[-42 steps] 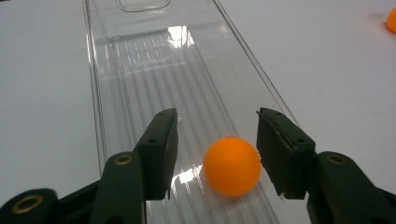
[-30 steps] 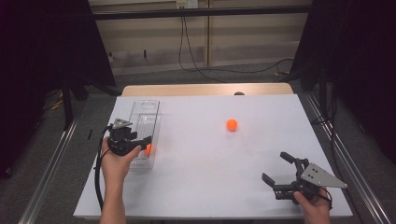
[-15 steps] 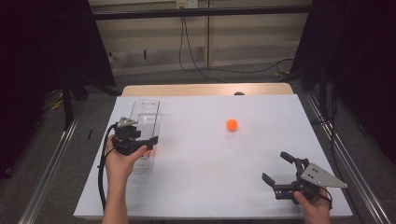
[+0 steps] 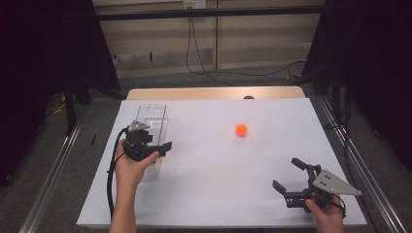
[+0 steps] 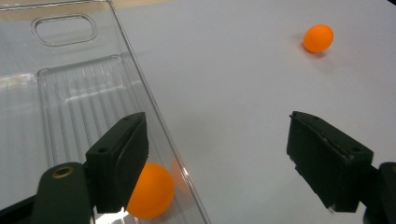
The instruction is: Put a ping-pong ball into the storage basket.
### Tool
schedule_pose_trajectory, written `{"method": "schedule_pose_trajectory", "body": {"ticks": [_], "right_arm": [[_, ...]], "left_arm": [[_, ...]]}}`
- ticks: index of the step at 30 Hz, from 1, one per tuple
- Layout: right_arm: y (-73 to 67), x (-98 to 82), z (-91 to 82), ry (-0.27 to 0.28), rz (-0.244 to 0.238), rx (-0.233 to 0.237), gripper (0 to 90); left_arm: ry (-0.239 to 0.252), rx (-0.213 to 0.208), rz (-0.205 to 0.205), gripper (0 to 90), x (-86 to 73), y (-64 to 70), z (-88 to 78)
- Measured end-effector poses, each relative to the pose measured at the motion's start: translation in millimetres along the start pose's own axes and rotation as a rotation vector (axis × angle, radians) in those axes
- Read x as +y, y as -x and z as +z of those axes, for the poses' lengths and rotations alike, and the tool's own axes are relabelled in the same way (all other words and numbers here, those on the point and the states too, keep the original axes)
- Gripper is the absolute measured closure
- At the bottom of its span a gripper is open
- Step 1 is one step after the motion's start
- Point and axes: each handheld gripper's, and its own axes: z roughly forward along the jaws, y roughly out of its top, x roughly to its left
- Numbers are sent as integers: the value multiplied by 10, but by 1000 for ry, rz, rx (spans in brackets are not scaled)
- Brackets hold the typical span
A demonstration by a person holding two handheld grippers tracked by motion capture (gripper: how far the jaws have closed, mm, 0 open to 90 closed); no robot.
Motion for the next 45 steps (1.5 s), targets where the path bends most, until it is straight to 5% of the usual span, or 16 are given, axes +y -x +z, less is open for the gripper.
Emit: {"method": "schedule_pose_trajectory", "body": {"ticks": [45], "right_arm": [[14, -3, -12, -8, -1, -2, 13]], "left_arm": [[1, -107, 74, 115, 86, 435, 310]]}}
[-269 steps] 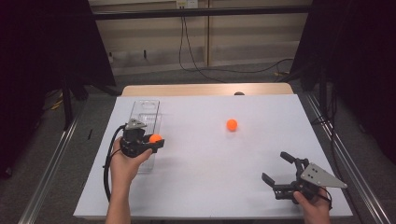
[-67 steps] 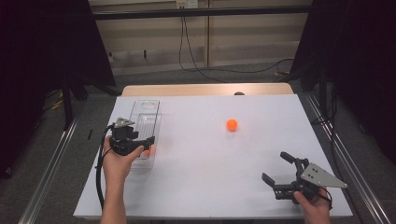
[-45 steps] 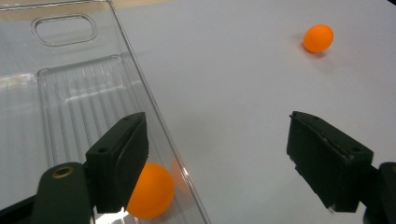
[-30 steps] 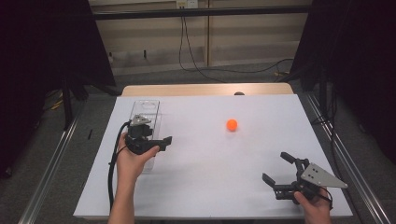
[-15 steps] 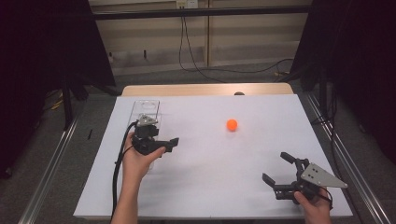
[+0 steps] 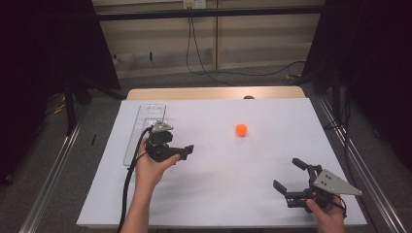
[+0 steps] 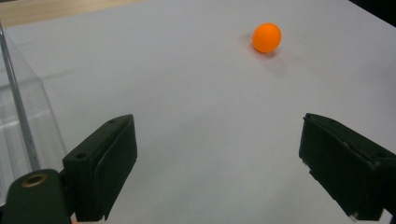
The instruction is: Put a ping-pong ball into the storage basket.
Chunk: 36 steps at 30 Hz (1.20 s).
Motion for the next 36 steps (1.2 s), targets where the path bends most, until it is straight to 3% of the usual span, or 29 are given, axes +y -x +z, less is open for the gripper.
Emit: {"method": "schedule_pose_trajectory", "body": {"ticks": [19, 36], "right_arm": [[6, -3, -1, -7, -7, -5, 13], [3, -4, 0, -6, -7, -1, 13]], "left_arm": [[38, -32, -1, 104, 81, 113, 118], [36, -43, 16, 98, 146, 218, 310]]}}
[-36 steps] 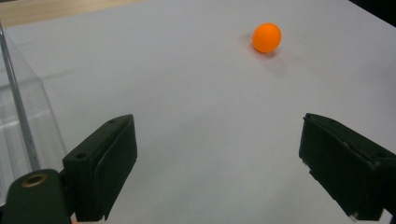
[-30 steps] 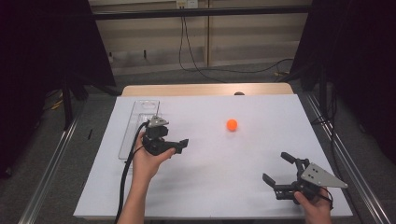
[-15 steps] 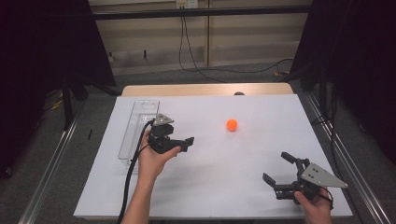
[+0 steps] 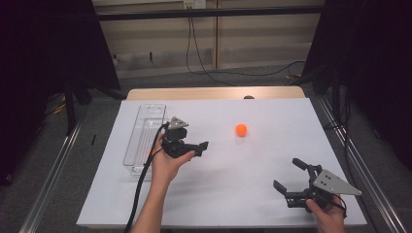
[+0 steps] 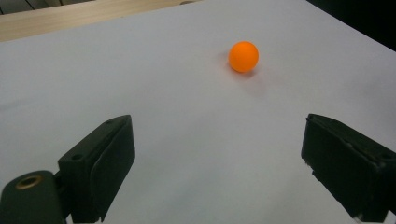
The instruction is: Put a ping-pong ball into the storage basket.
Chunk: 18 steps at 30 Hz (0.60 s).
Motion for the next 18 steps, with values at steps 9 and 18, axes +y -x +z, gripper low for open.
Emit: {"method": "schedule_pose_trajectory", "body": {"ticks": [9, 18], "right_arm": [[4, 0, -6, 5, 4, -3, 14], [-2, 1, -2, 4, 3, 0, 13]], "left_arm": [[-1, -3, 10, 95, 19, 38, 100], [-4, 2, 18, 87, 24, 45, 152]]}}
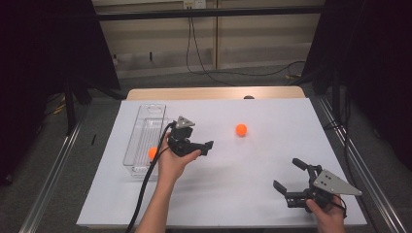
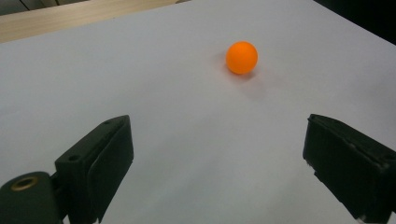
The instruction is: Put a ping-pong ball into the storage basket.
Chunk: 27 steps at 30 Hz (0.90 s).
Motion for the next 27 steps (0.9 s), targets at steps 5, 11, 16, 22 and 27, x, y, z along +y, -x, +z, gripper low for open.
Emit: {"method": "schedule_pose_trajectory", "body": {"ticks": [5, 11, 16, 22, 27], "right_arm": [[-2, 1, -7, 1, 4, 1, 13], [0, 3, -5, 3, 3, 0, 13], [-3, 3, -4, 3, 2, 2, 13], [2, 5, -6, 5, 1, 0, 14], [1, 5, 0, 4, 2, 1, 14]], "left_arm": [[-5, 3, 7, 86, -4, 3, 38], [2, 3, 1, 83, -9, 13, 96], [3, -2, 7, 82, -7, 40, 130], [2, -2, 3, 82, -7, 54, 174], [6, -7, 5, 82, -9, 83, 219]]}}
